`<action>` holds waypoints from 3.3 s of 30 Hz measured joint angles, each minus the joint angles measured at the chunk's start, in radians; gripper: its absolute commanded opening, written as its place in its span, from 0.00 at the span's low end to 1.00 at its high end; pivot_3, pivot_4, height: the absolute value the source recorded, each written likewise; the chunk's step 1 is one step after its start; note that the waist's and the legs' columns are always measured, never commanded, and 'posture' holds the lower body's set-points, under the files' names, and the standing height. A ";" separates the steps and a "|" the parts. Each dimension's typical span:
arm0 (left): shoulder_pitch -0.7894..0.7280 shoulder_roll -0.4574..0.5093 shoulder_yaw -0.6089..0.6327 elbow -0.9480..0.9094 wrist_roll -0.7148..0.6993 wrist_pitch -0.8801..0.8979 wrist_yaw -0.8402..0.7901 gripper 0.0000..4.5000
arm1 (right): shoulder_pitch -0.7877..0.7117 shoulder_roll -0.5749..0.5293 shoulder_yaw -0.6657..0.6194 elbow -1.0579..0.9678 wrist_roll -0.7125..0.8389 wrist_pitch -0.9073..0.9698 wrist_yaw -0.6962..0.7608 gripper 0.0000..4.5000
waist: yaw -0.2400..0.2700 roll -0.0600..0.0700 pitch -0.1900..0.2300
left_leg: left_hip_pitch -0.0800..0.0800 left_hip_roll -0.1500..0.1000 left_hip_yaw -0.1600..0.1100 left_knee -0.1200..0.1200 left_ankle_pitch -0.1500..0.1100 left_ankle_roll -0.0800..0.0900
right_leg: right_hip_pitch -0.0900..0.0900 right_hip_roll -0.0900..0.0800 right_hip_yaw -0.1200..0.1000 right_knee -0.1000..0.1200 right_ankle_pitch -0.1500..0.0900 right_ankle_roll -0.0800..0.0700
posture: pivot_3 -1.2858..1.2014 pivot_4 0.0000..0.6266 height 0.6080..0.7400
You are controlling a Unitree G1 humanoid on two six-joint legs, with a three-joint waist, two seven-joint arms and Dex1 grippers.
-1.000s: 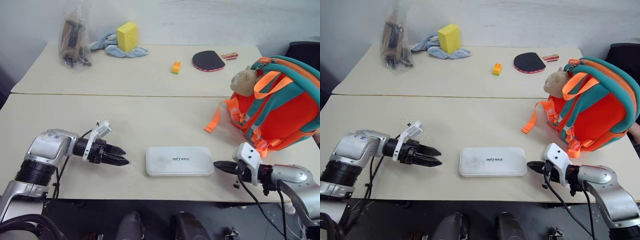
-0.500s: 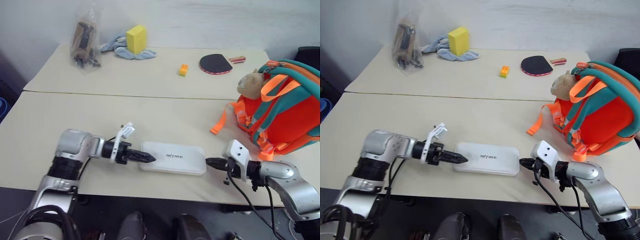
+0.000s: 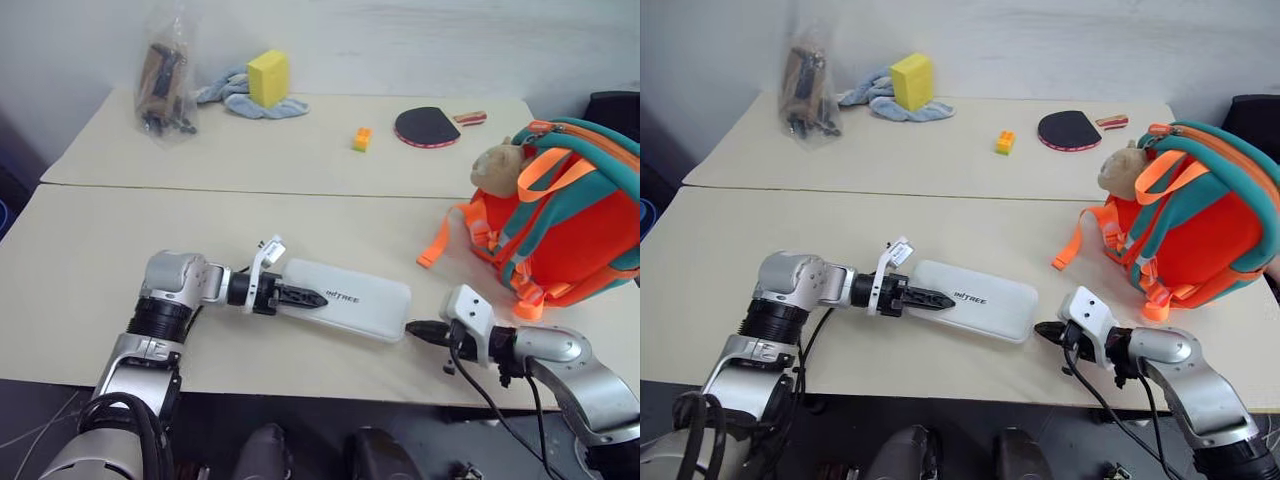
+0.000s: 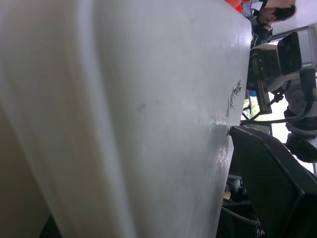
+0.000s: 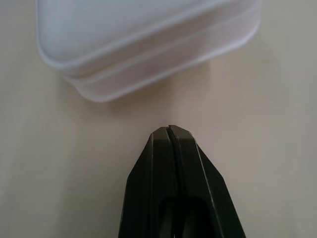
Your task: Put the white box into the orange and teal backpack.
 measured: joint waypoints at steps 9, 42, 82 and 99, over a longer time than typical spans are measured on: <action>0.019 0.043 -0.017 -0.030 -0.031 0.002 -0.031 0.66 | 0.019 0.006 -0.006 -0.013 -0.001 -0.012 -0.035 0.00 | -0.001 -0.001 0.001 | -0.002 0.001 0.000 0.000 0.000 -0.001 | -0.002 0.001 0.000 -0.001 0.000 0.000 | 0.52 0.24 1.00; -0.071 0.247 -0.112 0.186 0.017 -0.204 -0.217 1.00 | -0.028 0.027 -0.004 0.026 -0.066 -0.056 -0.031 0.00 | 0.000 -0.004 0.002 | -0.010 0.001 0.002 0.000 0.002 0.000 | -0.013 0.000 0.001 0.003 0.000 0.000 | 0.52 0.24 1.00; -0.333 -0.014 -0.160 0.610 0.269 -0.359 -0.495 0.33 | -0.089 0.075 0.054 0.056 -0.109 -0.081 -0.027 0.00 | 0.000 -0.004 0.003 | -0.015 -0.002 0.001 0.005 0.002 0.003 | -0.017 -0.003 -0.001 0.008 0.000 0.000 | 0.52 0.24 1.00; -0.157 0.026 0.171 0.092 -0.051 0.047 -0.337 0.29 | 0.215 0.116 -0.521 -0.289 0.232 0.231 -0.187 0.49 | 0.010 -0.004 0.003 | -0.024 -0.002 -0.001 0.011 0.003 0.004 | -0.025 -0.004 -0.001 0.017 0.000 0.000 | 0.52 0.24 1.00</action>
